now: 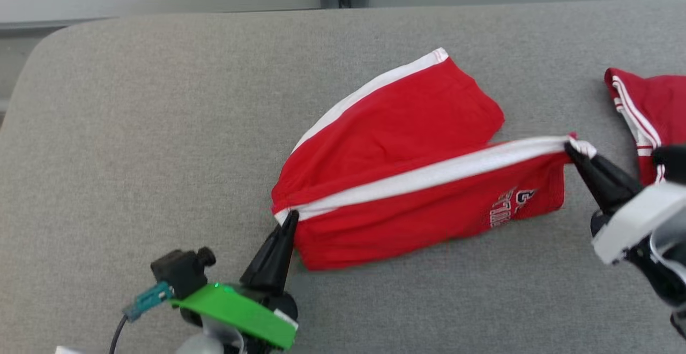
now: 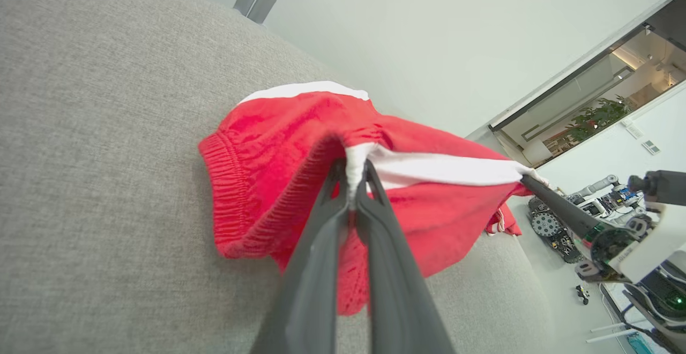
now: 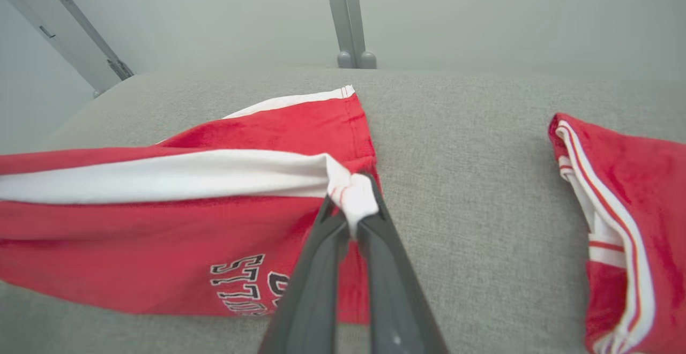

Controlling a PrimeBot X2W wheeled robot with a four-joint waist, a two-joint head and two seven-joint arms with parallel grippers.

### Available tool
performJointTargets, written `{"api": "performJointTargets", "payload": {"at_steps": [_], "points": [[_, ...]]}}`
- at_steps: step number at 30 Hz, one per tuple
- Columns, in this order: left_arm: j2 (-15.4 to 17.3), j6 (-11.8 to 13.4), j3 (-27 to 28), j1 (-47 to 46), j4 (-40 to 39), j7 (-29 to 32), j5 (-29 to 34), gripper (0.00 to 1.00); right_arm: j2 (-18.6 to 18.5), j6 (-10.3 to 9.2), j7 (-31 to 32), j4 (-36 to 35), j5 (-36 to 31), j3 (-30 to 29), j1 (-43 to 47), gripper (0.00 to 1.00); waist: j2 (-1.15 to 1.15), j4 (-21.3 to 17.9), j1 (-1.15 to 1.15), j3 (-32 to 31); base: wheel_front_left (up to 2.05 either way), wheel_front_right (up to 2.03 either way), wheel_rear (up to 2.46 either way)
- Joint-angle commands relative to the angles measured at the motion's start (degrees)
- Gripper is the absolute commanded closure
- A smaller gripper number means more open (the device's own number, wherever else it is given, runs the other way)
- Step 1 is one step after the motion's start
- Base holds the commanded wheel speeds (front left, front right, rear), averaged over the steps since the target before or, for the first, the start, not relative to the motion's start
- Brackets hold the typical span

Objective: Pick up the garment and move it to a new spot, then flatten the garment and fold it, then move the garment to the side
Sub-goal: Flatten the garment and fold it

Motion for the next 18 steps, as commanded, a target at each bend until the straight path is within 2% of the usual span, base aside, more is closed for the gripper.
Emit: {"api": "performJointTargets", "payload": {"at_steps": [1,9,18], "points": [[-1.0,-0.7,0.3,-3.9,2.0,0.4,-0.2,1.0,-1.0,-0.09,1.3,1.7,-0.5,1.0,-5.0,1.0,0.0,7.2,0.01,8.8,0.0,0.0,0.0],[-7.0,-2.9,-0.7,-17.1,13.4,2.7,0.0,1.0,-3.1,-0.06,7.5,12.7,0.4,8.1,-23.6,1.0,0.0,13.3,0.01,14.0,0.0,0.0,0.0],[-9.9,-4.5,-2.9,-24.1,19.7,4.2,-0.2,1.0,-3.3,-0.06,9.2,23.0,1.5,15.4,-34.9,1.0,0.0,15.8,0.01,14.4,0.0,0.0,0.0]]}}
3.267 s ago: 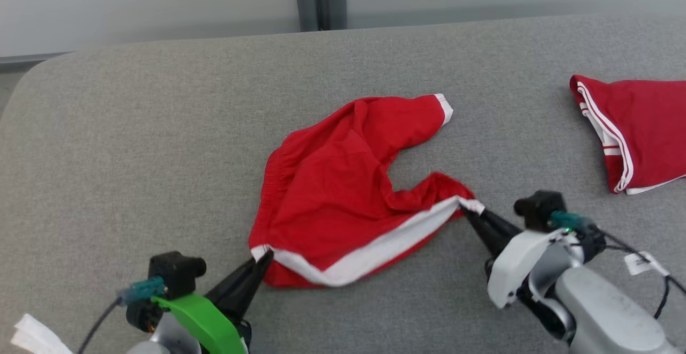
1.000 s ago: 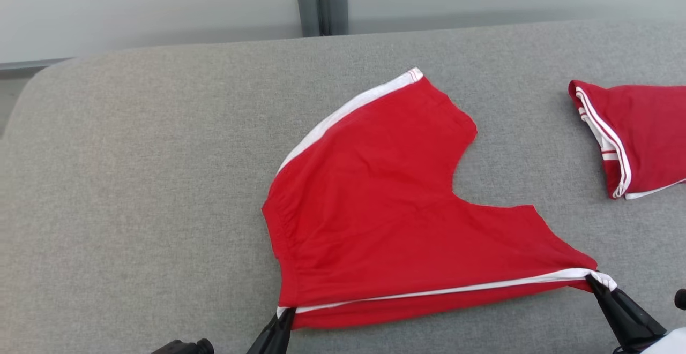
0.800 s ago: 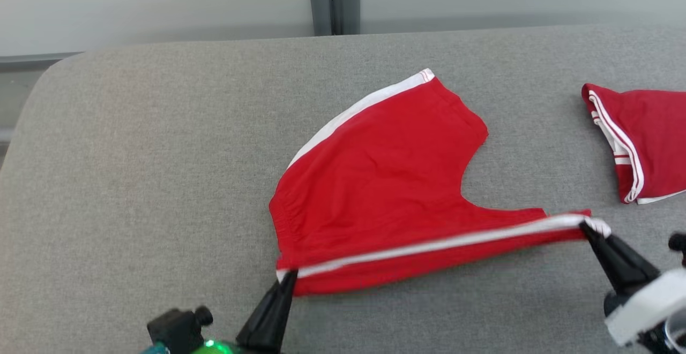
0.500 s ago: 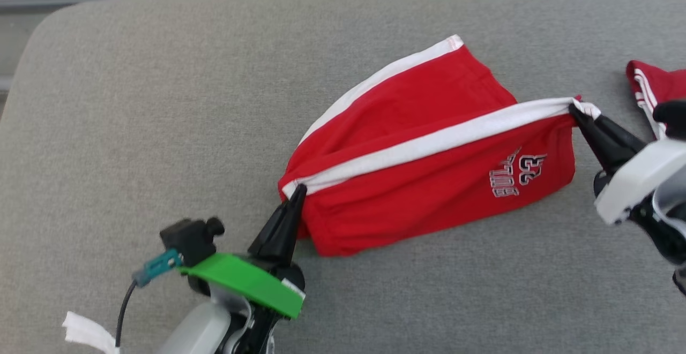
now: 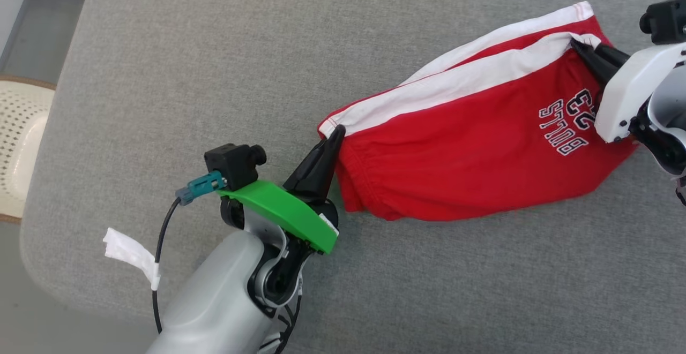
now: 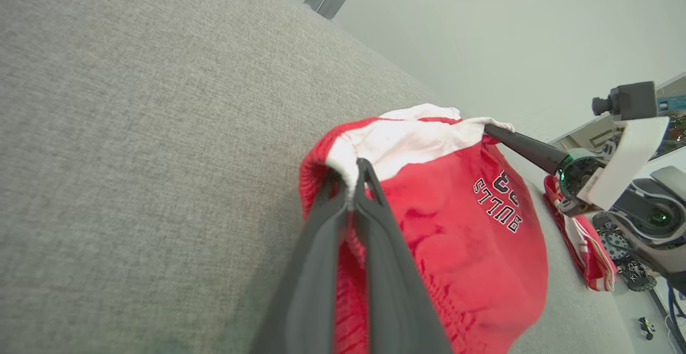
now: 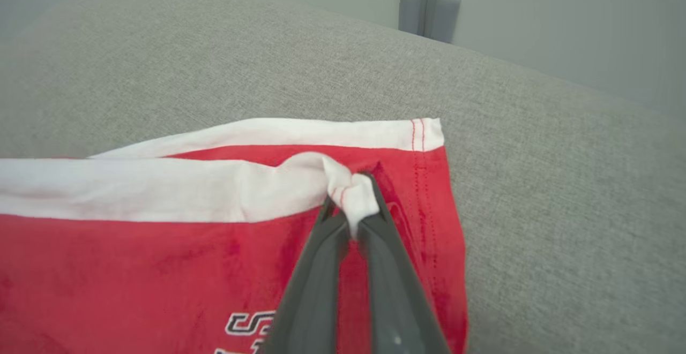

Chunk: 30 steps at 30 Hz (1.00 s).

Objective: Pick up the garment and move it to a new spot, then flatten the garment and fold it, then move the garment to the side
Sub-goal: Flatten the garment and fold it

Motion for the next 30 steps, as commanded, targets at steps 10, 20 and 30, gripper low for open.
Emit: {"api": "performJointTargets", "payload": {"at_steps": [10,20,30], "points": [[-2.0,-1.0,-1.4,-5.2,2.4,-1.8,-0.1,1.0,-1.9,-0.02,-1.4,6.0,0.9,3.3,-9.1,1.0,0.0,2.4,0.0,4.2,0.0,0.0,0.0],[-2.3,-0.6,-0.2,-6.1,3.5,-4.1,0.0,1.0,-2.0,-0.02,-3.7,8.4,2.0,6.0,-12.1,1.0,0.0,2.4,0.0,5.1,0.0,0.0,0.0],[-1.3,0.2,-1.7,-3.3,4.3,-3.2,0.0,0.0,-1.3,-0.02,-3.7,9.5,3.2,9.0,-13.0,0.0,0.0,0.8,0.0,3.8,0.0,0.0,0.0]]}}
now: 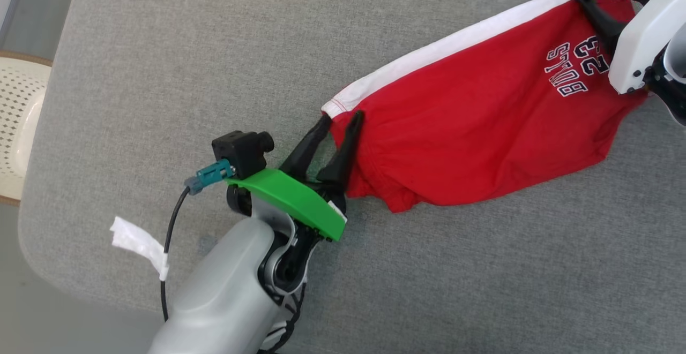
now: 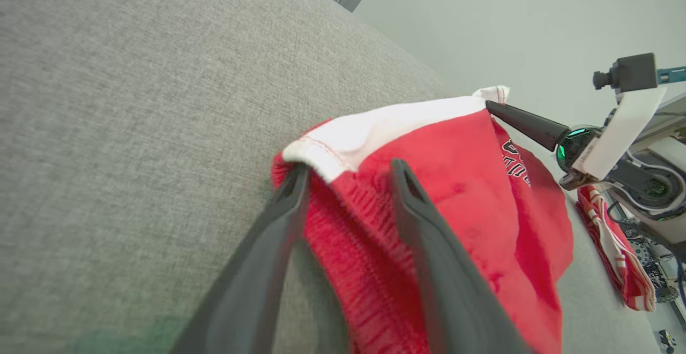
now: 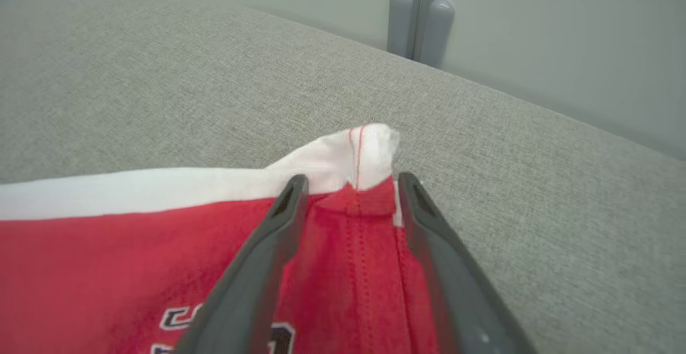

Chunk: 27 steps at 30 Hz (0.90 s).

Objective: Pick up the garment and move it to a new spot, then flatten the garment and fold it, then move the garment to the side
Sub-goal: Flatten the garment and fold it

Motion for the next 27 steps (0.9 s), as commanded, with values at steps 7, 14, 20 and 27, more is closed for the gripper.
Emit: {"api": "performJointTargets", "payload": {"at_steps": [7,14,20,27], "points": [[4.8,7.9,1.0,6.9,-4.9,-2.3,5.9,0.0,-1.6,-0.02,7.1,-2.6,1.4,1.4,1.3,0.0,0.0,-3.0,0.0,-3.0,0.0,0.0,0.0],[3.6,13.3,10.6,15.3,-17.2,-3.0,18.4,0.0,-1.1,-0.02,16.4,-4.1,-1.2,-0.2,3.3,0.0,0.0,-1.8,0.0,-1.6,0.0,0.0,0.0],[-0.3,9.6,15.8,18.9,-20.4,-3.1,24.5,0.0,1.7,-0.01,21.8,-0.6,-6.3,-3.6,6.3,0.0,0.0,0.6,0.0,0.2,0.0,0.0,0.0],[-1.5,6.6,19.1,21.1,-18.9,-3.1,27.8,0.0,5.3,0.14,23.4,-0.2,-6.2,-8.3,10.6,1.0,0.0,-0.7,0.0,-1.9,0.0,0.0,0.0]]}}
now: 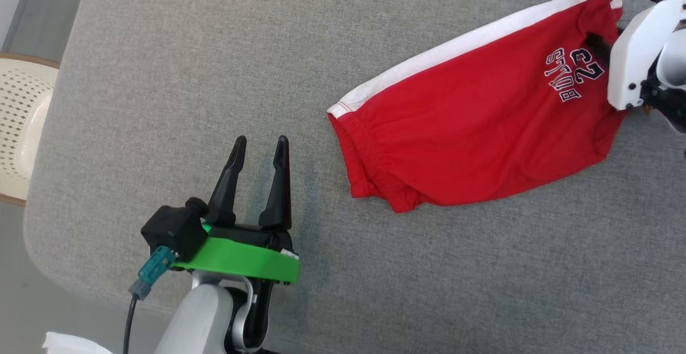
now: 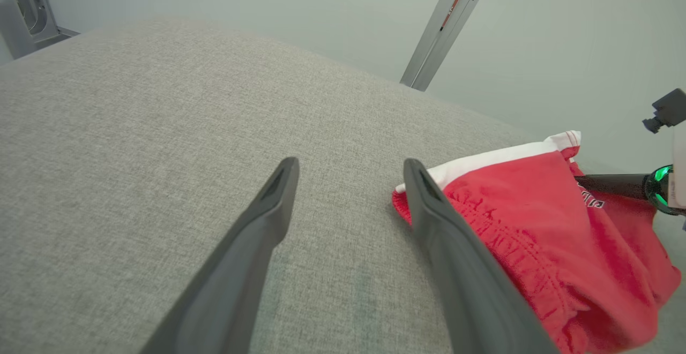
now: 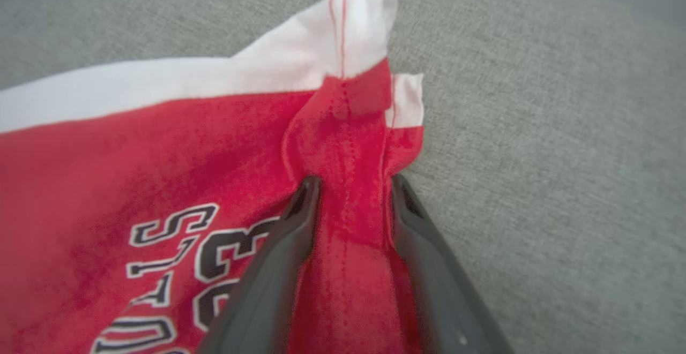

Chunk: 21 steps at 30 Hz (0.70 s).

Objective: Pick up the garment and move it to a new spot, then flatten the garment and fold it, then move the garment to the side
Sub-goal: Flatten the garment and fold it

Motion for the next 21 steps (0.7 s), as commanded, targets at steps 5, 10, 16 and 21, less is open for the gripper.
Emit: {"api": "performJointTargets", "payload": {"at_steps": [5,10,16,21], "points": [[-0.1,-1.8,3.1,4.1,1.8,-0.2,2.7,0.0,2.7,0.15,0.4,0.9,3.3,-4.8,8.6,1.0,0.0,-6.6,0.0,-6.1,0.0,0.0,0.0],[-0.1,-3.7,5.0,7.1,2.3,-0.2,5.1,0.0,0.8,0.07,1.3,-1.5,6.3,-11.8,14.0,1.0,0.0,-10.5,0.0,-9.3,0.0,0.0,0.0],[-0.1,-5.0,6.7,9.7,2.9,-0.2,6.5,0.0,0.2,0.15,1.1,-0.1,7.5,-23.0,17.7,1.0,0.0,-11.5,0.0,-11.4,0.0,0.0,0.0],[-0.1,-5.5,6.9,12.1,3.3,-0.2,5.7,0.0,2.1,0.2,1.7,-1.4,7.2,-30.1,17.4,1.0,0.0,-11.2,0.0,-13.4,0.0,0.0,0.0]]}}
